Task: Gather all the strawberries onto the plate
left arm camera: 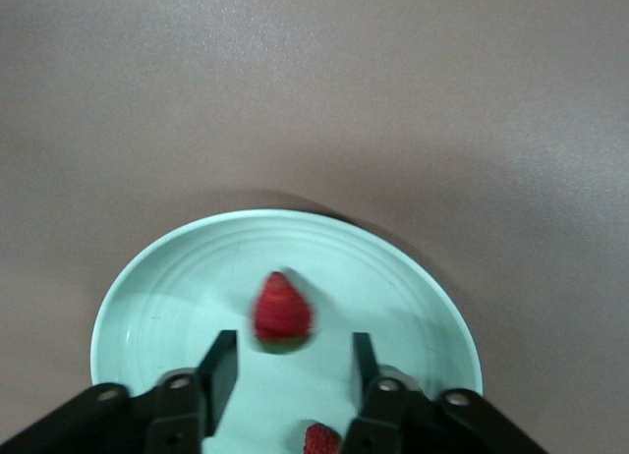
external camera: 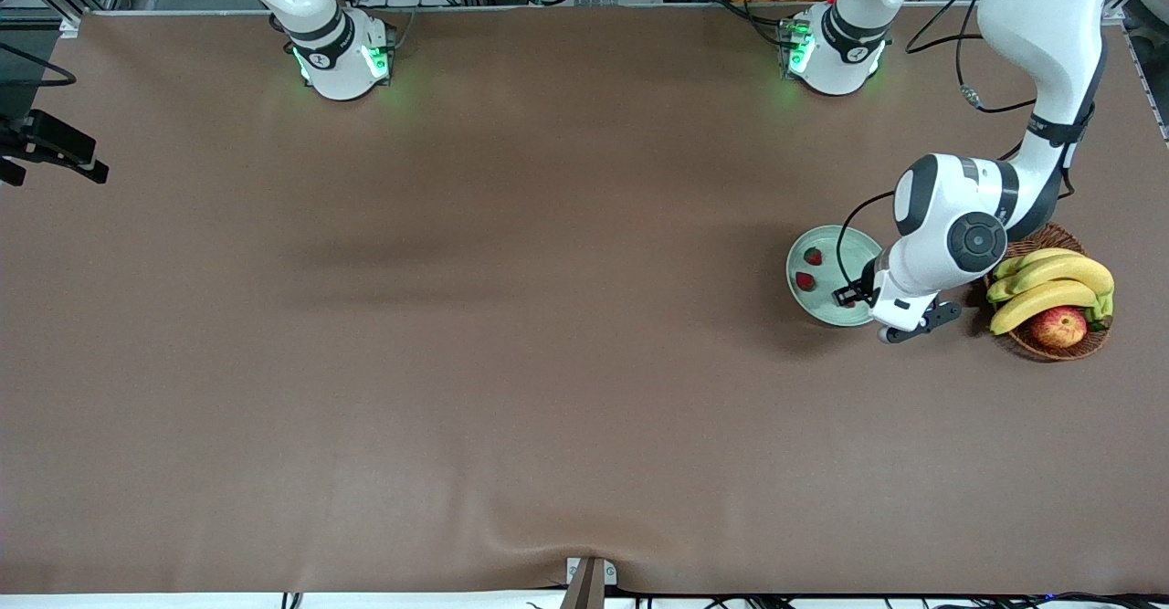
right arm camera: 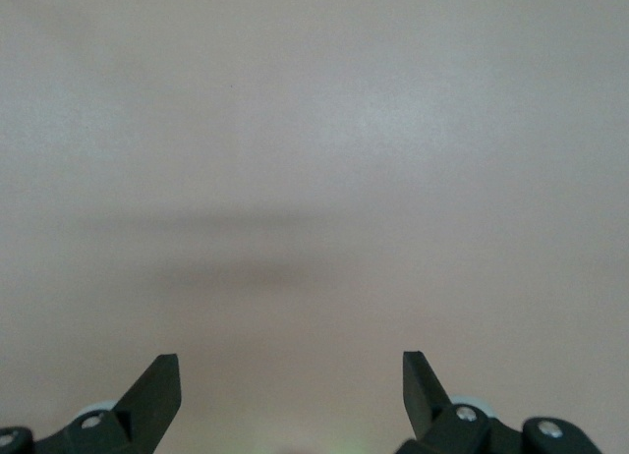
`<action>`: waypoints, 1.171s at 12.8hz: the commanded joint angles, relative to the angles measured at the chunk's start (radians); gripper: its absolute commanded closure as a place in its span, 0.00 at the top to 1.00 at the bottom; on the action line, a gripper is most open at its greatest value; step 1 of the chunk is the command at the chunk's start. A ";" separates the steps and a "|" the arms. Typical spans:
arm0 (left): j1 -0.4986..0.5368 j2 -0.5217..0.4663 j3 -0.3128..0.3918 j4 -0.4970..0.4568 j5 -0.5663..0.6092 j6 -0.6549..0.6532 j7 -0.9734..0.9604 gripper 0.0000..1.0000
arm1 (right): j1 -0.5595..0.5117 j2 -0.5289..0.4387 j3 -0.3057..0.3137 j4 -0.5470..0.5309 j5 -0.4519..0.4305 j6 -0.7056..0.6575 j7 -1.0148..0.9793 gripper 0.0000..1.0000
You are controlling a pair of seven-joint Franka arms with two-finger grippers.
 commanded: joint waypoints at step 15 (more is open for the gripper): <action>0.004 -0.325 -0.055 0.577 0.001 -0.778 0.180 1.00 | 0.019 0.006 0.002 0.012 -0.014 -0.025 0.008 1.00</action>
